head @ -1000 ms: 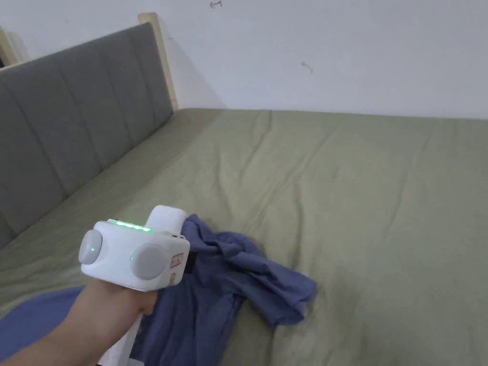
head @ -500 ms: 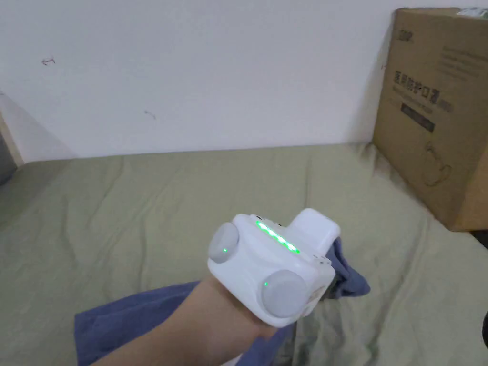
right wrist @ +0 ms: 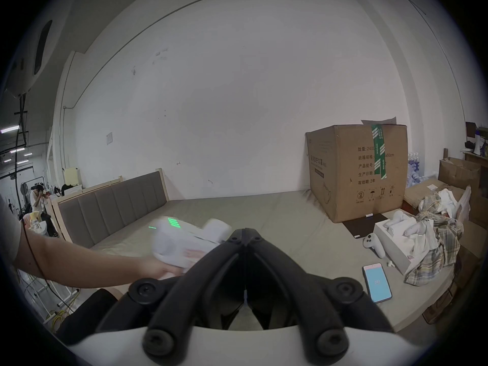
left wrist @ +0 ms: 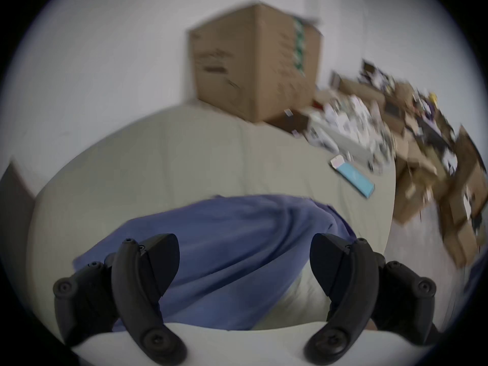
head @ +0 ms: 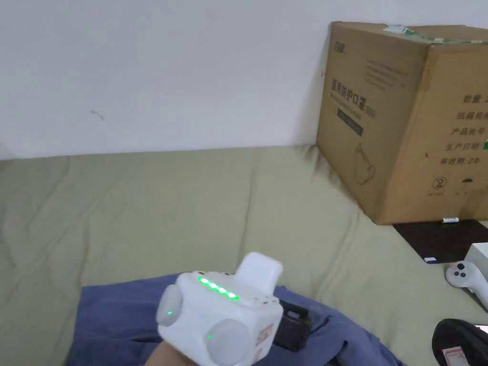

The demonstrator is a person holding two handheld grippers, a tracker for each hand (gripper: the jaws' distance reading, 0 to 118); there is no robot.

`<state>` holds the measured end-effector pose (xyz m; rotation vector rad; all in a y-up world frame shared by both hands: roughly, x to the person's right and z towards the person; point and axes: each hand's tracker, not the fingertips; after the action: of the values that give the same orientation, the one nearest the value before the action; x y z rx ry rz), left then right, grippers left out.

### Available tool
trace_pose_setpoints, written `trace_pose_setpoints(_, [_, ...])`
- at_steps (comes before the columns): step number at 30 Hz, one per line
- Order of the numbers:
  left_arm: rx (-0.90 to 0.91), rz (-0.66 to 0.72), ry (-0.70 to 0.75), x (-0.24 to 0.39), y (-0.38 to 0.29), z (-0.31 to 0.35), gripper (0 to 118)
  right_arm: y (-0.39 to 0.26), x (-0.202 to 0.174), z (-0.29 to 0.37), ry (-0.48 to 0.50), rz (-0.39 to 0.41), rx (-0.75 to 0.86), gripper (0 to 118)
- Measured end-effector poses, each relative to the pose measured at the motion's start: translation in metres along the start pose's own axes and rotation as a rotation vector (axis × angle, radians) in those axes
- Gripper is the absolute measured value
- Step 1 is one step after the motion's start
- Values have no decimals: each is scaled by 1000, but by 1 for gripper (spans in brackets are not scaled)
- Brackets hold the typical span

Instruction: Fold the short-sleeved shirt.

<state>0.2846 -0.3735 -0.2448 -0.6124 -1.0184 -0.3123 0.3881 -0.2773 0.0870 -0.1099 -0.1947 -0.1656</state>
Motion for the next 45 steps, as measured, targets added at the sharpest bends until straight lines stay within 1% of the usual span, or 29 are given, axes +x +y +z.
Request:
trace_pose_setpoints(1, [66, 51, 32, -16, -8, 31, 95, -1, -1, -1, 4, 1, 3, 0])
trace_pose_setpoints(3, [161, 147, 86, -50, -28, 83, 34, -3, -5, -2, 17, 5, 5, 0])
trace_pose_setpoints(4, [212, 206, 144, -63, -43, 110, 7, -6, -6, -2, 23, 8, 6, 0])
trace_pose_setpoints(5, [252, 262, 200, -73, -57, 133, 3, -8, -8, -4, 25, 14, 4, 0])
trace_pose_setpoints(7, [309, 376, 269, -90, -93, 183, 3, -13, -12, -9, 30, 32, -12, 0])
trace_pose_setpoints(9, [308, 435, 302, -101, -125, 211, 1, -18, -14, -13, 31, 46, -33, 0])
trace_pose_setpoints(10, [283, 451, 340, -106, -140, 217, 1, -21, -14, -16, 33, 52, -45, 0])
trace_pose_setpoints(13, [233, 487, 354, -126, -167, 216, 1, -27, -13, -26, 14, 68, -81, 0])
trace_pose_setpoints(15, [180, 506, 371, -144, -171, 197, 1, -32, -11, -32, -1, 67, -99, 0])
trace_pose_setpoints(18, [166, 493, 361, -183, -152, 154, 1, -39, -4, -50, -10, 63, -140, 0])
trace_pose_setpoints(20, [102, 427, 358, -210, -130, 115, 2, -42, -2, -65, -23, 86, -173, 0])
trace_pose_setpoints(22, [88, 431, 367, -250, -113, 70, 5, -45, 2, -80, -41, 109, -184, 0])
trace_pose_setpoints(23, [31, 443, 381, -264, -104, 50, 24, -46, 4, -86, -45, 111, -188, 0])
trace_pose_setpoints(24, [5, 464, 424, -281, -98, 30, 56, -48, 7, -94, -50, 111, -193, 0])
trace_pose_setpoints(25, [8, 479, 415, -300, -94, 9, 92, -50, 10, -102, -56, 109, -200, 0])
trace_pose_setpoints(26, [-22, 515, 395, -315, -92, -7, 117, -52, 13, -109, -64, 105, -210, 0])
trace_pose_setpoints(27, [-29, 543, 405, -325, -92, -22, 118, -56, 17, -115, -75, 95, -230, 0])
trace_pose_setpoints(28, [-22, 545, 411, -336, -93, -38, 116, -60, 22, -124, -82, 85, -248, 0])
trace_pose_setpoints(31, [-164, 600, 446, -353, -104, -79, 115, -73, 31, -143, -113, 77, -285, 0])
trace_pose_setpoints(33, [-225, 625, 436, -353, -115, -98, 106, -80, 37, -153, -121, 71, -302, 0])
trace_pose_setpoints(34, [-241, 610, 449, -345, -122, -102, 104, -83, 39, -156, -126, 66, -308, 0])
trace_pose_setpoints(35, [-240, 521, 503, -330, -124, -98, 96, -85, 40, -157, -127, 61, -312, 0])
trace_pose_setpoints(36, [-197, 399, 523, -317, -123, -95, 86, -87, 42, -158, -130, 57, -314, 0])
trace_pose_setpoints(37, [-196, 387, 515, -311, -122, -90, 71, -88, 43, -158, -130, 54, -314, 0])
trace_pose_setpoints(39, [-175, 402, 484, -296, -123, -77, 24, -91, 45, -156, -129, 49, -315, 0])
trace_pose_setpoints(40, [-173, 371, 482, -290, -123, -73, 5, -93, 46, -154, -130, 46, -315, 0])
trace_pose_setpoints(41, [-171, 339, 473, -286, -124, -70, 5, -95, 48, -152, -132, 42, -317, 0])
trace_pose_setpoints(42, [-165, 320, 510, -283, -124, -64, 5, -97, 50, -150, -134, 39, -320, 0])
trace_pose_setpoints(45, [-68, 409, 459, -287, -113, -35, 5, -107, 64, -137, -170, 59, -347, 0])
